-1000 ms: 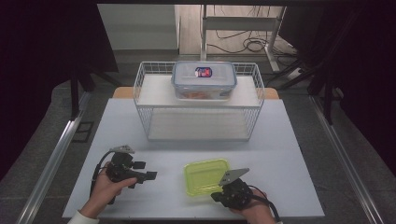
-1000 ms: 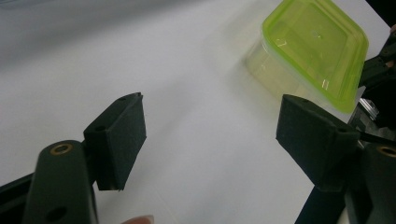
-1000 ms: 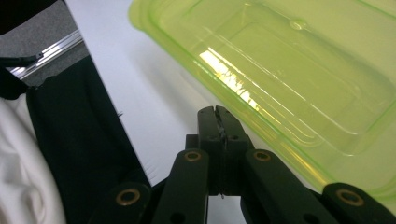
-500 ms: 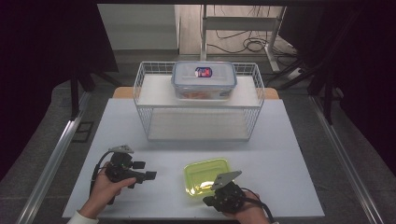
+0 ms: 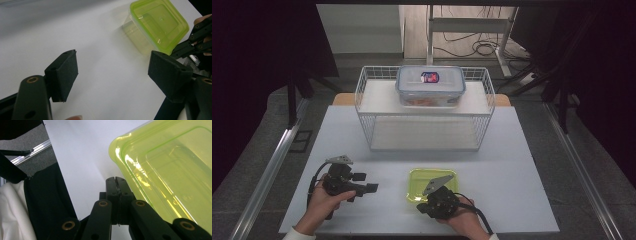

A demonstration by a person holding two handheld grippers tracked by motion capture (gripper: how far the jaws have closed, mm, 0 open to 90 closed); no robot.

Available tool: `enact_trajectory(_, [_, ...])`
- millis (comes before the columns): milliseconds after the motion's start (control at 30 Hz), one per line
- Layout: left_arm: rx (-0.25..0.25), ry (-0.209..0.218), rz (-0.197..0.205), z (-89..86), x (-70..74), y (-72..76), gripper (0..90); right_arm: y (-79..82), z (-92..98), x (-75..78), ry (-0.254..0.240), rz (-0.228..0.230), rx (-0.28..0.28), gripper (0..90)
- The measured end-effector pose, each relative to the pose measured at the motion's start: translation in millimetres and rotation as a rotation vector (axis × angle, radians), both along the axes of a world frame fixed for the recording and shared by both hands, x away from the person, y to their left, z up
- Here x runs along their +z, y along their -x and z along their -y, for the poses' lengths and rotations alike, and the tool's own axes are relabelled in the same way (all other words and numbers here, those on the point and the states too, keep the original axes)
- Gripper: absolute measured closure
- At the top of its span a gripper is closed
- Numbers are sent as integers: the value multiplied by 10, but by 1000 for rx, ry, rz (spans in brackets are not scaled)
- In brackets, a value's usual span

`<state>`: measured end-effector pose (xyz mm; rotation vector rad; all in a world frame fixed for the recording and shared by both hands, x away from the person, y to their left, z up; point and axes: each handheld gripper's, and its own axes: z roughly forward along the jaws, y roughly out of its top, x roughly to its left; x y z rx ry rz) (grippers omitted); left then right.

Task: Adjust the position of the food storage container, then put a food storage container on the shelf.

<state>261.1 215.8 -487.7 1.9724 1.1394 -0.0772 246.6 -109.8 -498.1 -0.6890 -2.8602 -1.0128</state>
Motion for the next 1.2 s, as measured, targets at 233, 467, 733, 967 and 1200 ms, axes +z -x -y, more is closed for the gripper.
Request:
enact_trajectory(233, [2, 6, 1, 23, 2, 10, 232, 46, 253, 254, -82, 42, -35, 893])
enact_trajectory(467, [13, 32, 1, 76, 13, -2, 226, -170, 827, 438, -150, 57, -217, 873])
enact_trajectory(733, [6, 49, -6, 234, 22, -46, 222, -328, 1210, 358, -183, -4, -366, 485])
enact_trajectory(967, [-1, 64, -2, 411, 77, -65, 216, -437, 1297, 353, -285, -78, -419, 342])
enact_trajectory(1200, [0, 68, -17, 480, 56, -86, 199, -483, 1315, 308, -268, -105, -438, 315])
